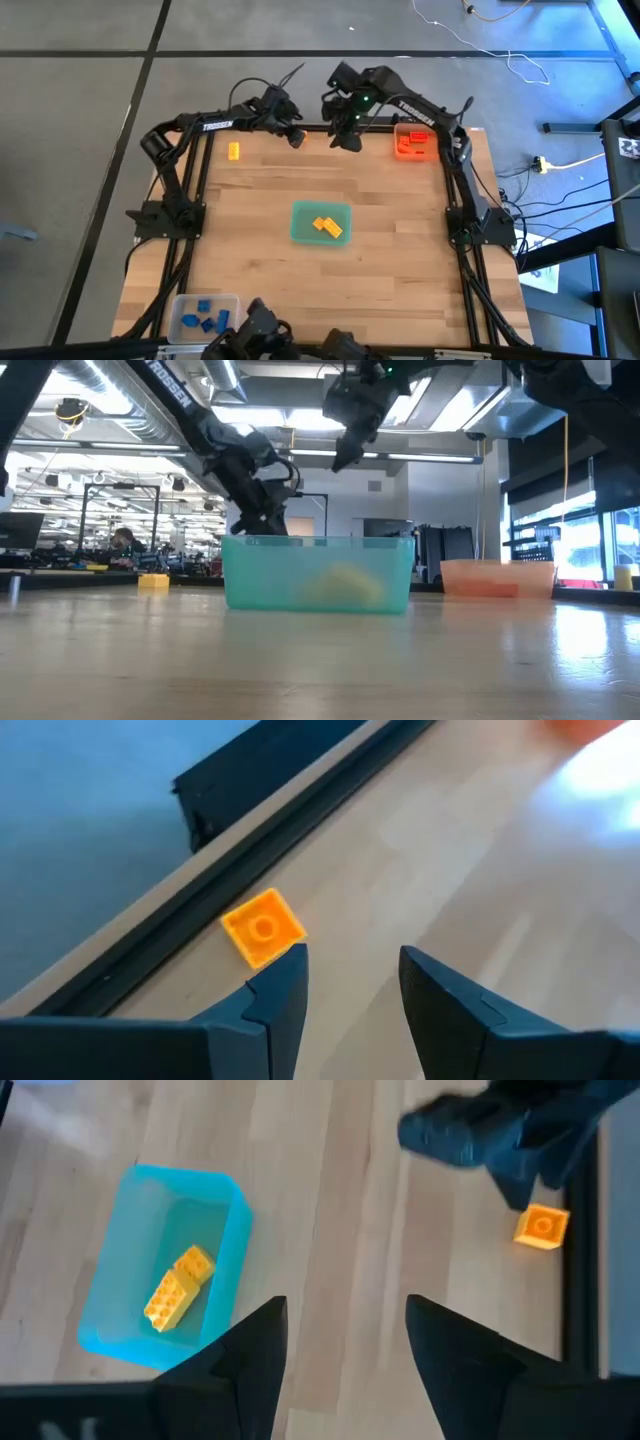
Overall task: Sort & place blocks by color
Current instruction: Put the yellow game piece into the blue bin
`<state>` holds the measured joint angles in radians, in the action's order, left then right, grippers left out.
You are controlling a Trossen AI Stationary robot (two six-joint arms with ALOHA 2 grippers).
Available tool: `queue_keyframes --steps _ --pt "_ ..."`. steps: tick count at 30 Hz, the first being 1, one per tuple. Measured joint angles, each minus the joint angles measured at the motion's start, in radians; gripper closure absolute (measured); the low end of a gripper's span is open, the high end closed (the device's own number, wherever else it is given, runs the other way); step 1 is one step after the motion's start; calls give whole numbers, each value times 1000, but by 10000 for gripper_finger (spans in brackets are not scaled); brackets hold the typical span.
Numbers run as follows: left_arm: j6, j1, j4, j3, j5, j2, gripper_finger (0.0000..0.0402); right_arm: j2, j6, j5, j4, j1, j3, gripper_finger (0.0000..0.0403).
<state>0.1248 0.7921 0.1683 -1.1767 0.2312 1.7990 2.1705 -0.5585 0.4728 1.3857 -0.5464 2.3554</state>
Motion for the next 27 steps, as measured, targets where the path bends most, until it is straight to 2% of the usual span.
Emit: queue_keyframes --steps 4,10,17,27 --pt "27 0 -9 0 -31 32 253 -24 6 0 -4 -12 0 198" --pt "107 -3 -85 0 27 90 253 -34 5 0 -5 -23 0 198" --pt "136 -9 -157 0 24 131 253 -34 5 0 -7 -23 0 198" --pt "167 6 -162 -5 -50 147 253 -34 5 0 -7 -23 -1 198"
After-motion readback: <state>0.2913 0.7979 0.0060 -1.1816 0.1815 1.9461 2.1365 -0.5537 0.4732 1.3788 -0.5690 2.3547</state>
